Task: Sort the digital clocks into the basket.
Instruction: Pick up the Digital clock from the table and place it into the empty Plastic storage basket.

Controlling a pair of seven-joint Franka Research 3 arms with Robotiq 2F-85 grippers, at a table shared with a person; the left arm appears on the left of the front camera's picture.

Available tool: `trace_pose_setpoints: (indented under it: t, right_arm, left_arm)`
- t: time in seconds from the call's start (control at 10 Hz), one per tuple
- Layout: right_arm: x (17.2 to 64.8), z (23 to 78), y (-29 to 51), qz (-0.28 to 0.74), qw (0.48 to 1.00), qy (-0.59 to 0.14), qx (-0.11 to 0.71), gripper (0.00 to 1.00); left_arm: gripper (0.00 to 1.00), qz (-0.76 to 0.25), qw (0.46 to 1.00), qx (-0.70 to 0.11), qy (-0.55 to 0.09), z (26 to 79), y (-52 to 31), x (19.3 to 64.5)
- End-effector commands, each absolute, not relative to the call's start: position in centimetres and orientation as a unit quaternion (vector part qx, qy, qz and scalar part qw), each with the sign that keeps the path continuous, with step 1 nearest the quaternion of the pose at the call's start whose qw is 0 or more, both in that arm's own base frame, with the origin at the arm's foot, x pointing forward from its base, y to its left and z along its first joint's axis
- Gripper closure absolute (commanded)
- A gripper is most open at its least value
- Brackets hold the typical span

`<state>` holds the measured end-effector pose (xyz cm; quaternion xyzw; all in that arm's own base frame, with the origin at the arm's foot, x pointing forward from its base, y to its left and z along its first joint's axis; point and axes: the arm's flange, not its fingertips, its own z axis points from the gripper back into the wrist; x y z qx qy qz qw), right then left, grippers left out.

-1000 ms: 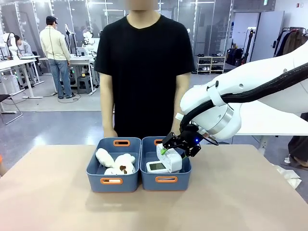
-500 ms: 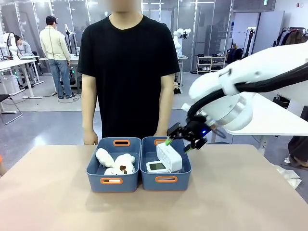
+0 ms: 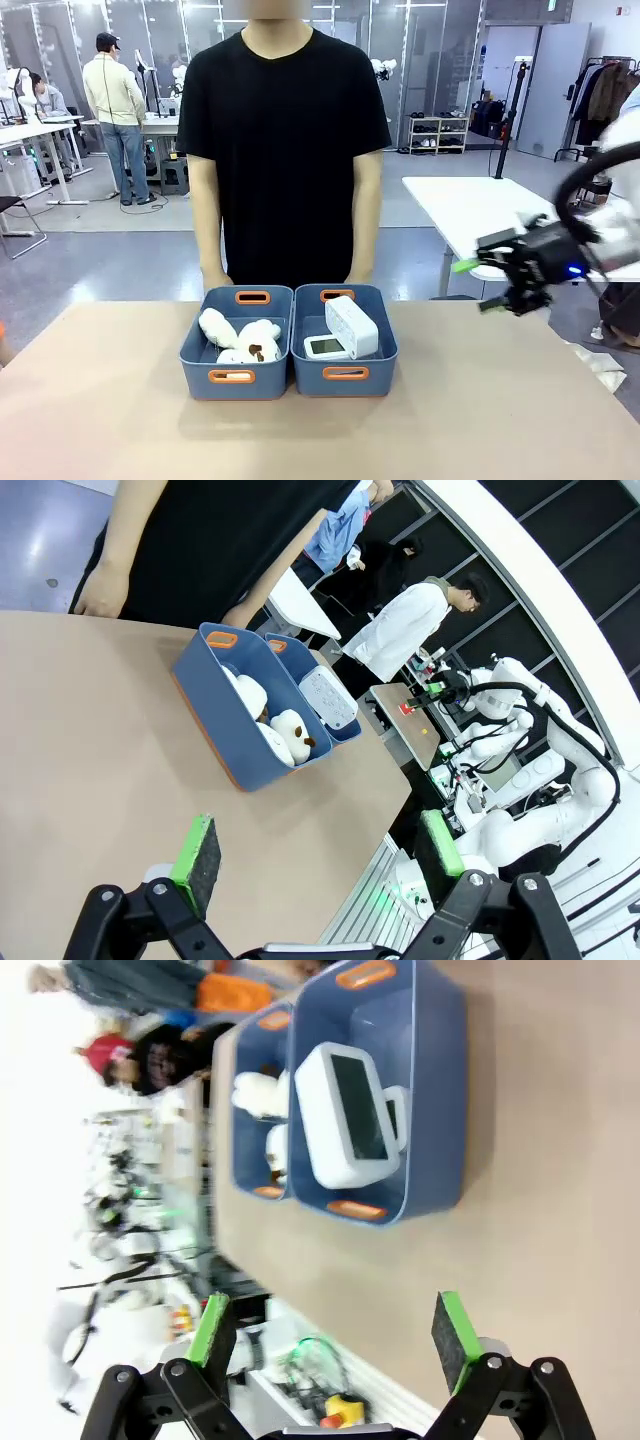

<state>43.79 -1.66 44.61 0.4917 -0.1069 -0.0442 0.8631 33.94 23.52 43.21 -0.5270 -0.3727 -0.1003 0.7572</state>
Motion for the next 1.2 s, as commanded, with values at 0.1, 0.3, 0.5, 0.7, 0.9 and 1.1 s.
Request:
trace_pose_setpoints:
  t: [0.1,0.3,0.5,0.7,0.9,1.1]
  right_arm:
    - [41.1,41.2,-10.4,-0.050,0.769,-0.108,0.628,0.00]
    - [38.5,37.7,-16.3,-0.077,0.697,-0.130,0.701,0.00]
    - [36.4,35.2,-20.1,-0.095,0.653,-0.159,0.734,0.00]
    - [39.0,33.1,-17.2,-0.076,0.671,-0.115,0.729,0.00]
    - [35.0,34.7,-20.0,-0.110,0.664,-0.145,0.725,0.00]
    - [35.0,34.7,-20.0,-0.110,0.664,-0.145,0.725,0.00]
  left_arm:
    - [0.00,-0.093,0.759,-0.528,-0.371,43.7,23.5,34.0]
    - [0.00,-0.093,0.759,-0.528,-0.371,43.7,23.5,34.0]
    - [0.00,-0.093,0.759,-0.528,-0.371,43.7,23.5,34.0]
    - [0.00,-0.093,0.759,-0.528,-0.371,43.7,23.5,34.0]
    - [0.00,-0.093,0.759,-0.528,-0.371,43.7,23.5,34.0]
    - [0.00,-0.093,0.759,-0.528,-0.371,43.7,23.5,34.0]
